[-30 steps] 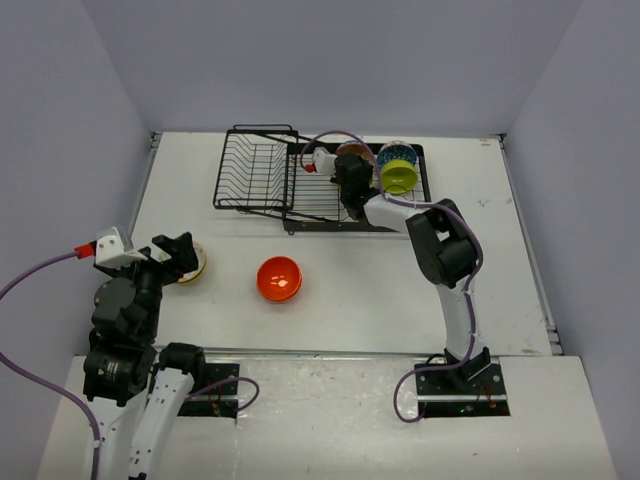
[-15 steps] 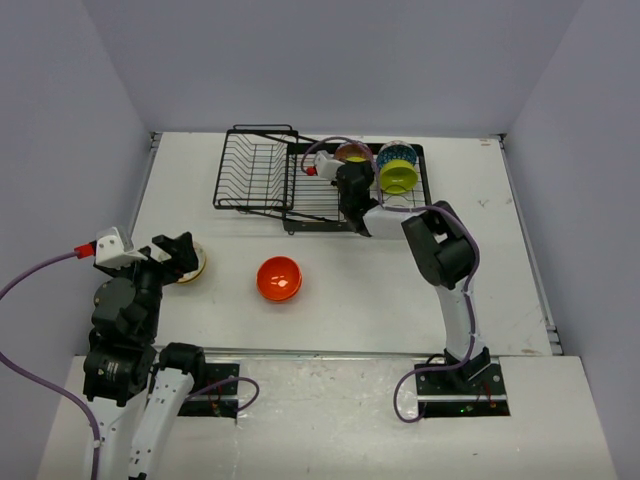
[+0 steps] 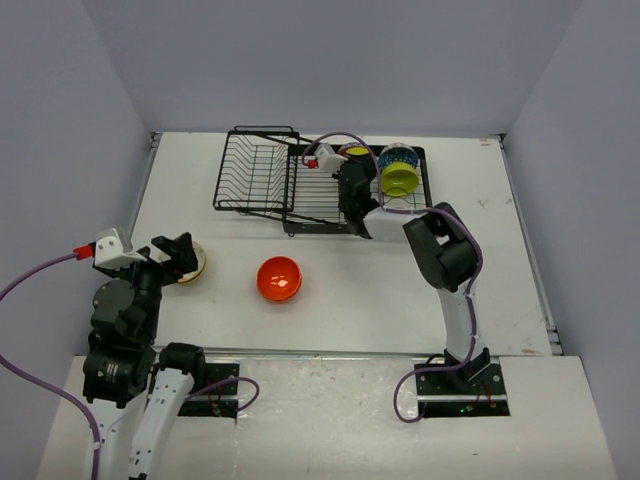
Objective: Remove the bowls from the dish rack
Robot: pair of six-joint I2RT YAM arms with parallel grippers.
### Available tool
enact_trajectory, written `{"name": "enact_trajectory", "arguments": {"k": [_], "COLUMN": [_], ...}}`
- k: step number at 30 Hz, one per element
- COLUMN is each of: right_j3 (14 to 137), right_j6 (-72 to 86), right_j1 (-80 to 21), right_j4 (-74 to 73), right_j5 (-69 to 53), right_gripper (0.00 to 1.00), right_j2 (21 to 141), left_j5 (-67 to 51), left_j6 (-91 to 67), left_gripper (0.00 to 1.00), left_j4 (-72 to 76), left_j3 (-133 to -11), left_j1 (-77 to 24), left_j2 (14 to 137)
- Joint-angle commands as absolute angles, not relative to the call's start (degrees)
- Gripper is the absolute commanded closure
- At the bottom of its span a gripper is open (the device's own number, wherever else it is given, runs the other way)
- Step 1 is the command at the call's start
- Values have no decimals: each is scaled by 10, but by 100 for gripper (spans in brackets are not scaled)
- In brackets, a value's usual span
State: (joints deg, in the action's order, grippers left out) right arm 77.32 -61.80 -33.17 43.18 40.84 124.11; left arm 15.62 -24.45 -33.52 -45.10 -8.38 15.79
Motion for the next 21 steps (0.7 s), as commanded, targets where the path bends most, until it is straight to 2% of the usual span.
{"name": "enact_trajectory", "arguments": {"k": [1, 6, 10, 11, 12, 13, 14, 15, 16, 18, 21], "right_j3": [776, 767, 746, 738, 738, 754, 762, 772, 786, 770, 736], "right_j6": [-625, -618, -566, -527, -403, -325, -243, -94, -29, 97, 159], "right_j1": [-339, -348, -373, -378, -392, -398, -402, -405, -404, -405, -405], "right_j4": [523, 521, 513, 431, 356, 163, 77, -7, -144, -240, -296], "right_j5": [428, 443, 497, 505, 505, 490, 466, 439, 372, 262, 140], "right_gripper": [100, 100, 100, 100, 100, 100, 100, 100, 100, 100, 100], "right_j2": [1180, 1154, 1087, 1035, 1005, 975, 917, 891, 868, 806, 757], "left_j5": [157, 157, 157, 158, 158, 158, 158, 158, 157, 157, 157], "left_j6": [-235, -235, -235, -236, -236, -236, -236, -236, -236, -236, -236], "left_gripper": [0, 0, 0, 0, 0, 0, 0, 0, 0, 0, 0], "left_j4": [-313, -313, -314, -313, -314, -314, -314, -314, -313, -313, -314], "left_j3": [-446, -446, -446, -446, -446, -446, -446, -446, -446, -446, -446], "left_j1": [-86, -86, -86, -86, -86, -86, -86, -86, -86, -86, -86], "left_j2": [152, 154, 153, 152, 152, 150, 149, 149, 148, 147, 148]}}
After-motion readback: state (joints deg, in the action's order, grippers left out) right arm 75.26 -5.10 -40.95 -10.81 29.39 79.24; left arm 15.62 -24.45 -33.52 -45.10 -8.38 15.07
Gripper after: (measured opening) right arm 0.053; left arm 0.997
